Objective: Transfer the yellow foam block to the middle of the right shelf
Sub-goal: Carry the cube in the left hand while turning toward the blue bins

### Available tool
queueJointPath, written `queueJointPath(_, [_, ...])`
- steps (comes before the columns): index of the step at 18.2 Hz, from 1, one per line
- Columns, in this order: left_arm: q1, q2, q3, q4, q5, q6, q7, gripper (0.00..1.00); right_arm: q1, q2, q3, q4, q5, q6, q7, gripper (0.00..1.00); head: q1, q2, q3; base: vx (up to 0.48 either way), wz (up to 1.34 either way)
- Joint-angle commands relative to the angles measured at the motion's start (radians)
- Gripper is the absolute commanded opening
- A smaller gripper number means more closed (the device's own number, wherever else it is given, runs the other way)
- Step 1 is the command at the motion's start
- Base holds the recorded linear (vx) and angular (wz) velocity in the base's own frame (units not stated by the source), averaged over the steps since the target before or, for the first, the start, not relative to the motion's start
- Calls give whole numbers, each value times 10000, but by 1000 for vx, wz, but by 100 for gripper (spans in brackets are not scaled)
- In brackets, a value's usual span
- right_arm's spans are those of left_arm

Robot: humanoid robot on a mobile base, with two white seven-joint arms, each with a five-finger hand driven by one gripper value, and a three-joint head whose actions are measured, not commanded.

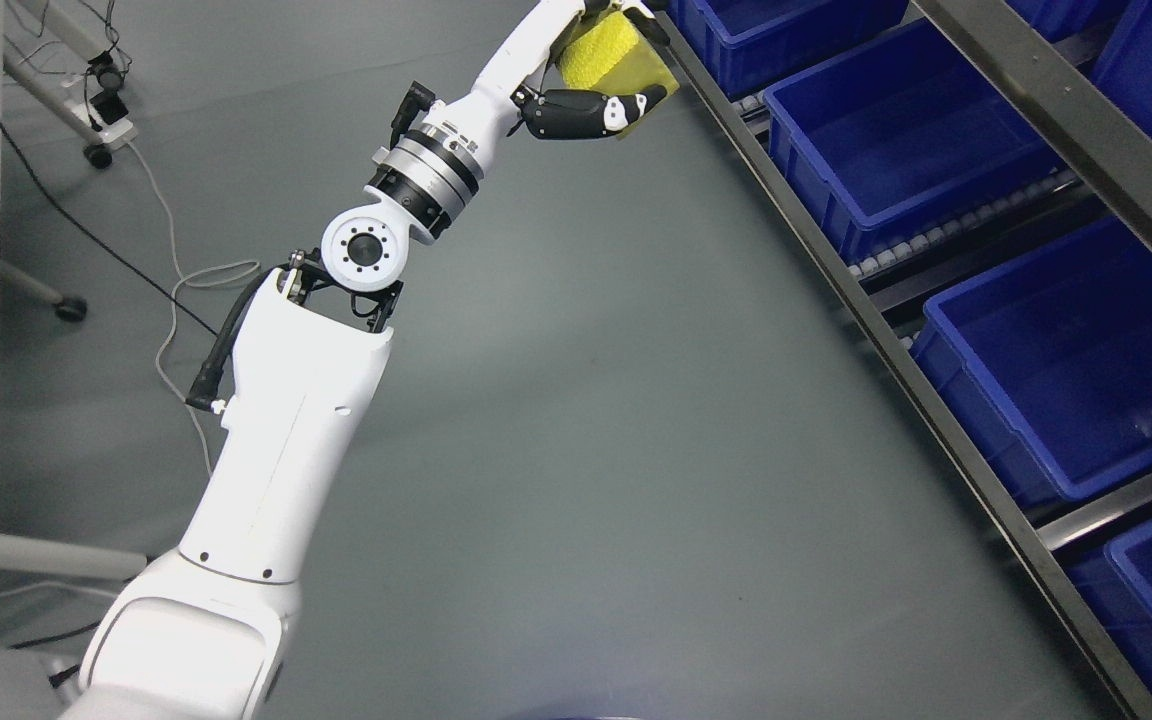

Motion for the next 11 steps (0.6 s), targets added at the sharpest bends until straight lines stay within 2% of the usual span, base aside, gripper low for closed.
queueJointPath(1, [-273,164,559,-58,-35,-471,203,0,123,-175,1,-175,15,6,3,100,0,0,0,494,-204])
queueJointPath(3, [-441,234,712,-58,-142,-580,296,0,122,-175,1,-175,15,6,3,100,0,0,0,509,-215])
queueJointPath(7, [-1114,970,1050,110,-480,-595,266,0,122,-175,1,-175,15,6,3,100,0,0,0,522,-244])
queueJointPath(11, [-2142,1324,928,1303,-480,-687,67,0,122,-175,1,-175,15,6,3,100,0,0,0,494,-258])
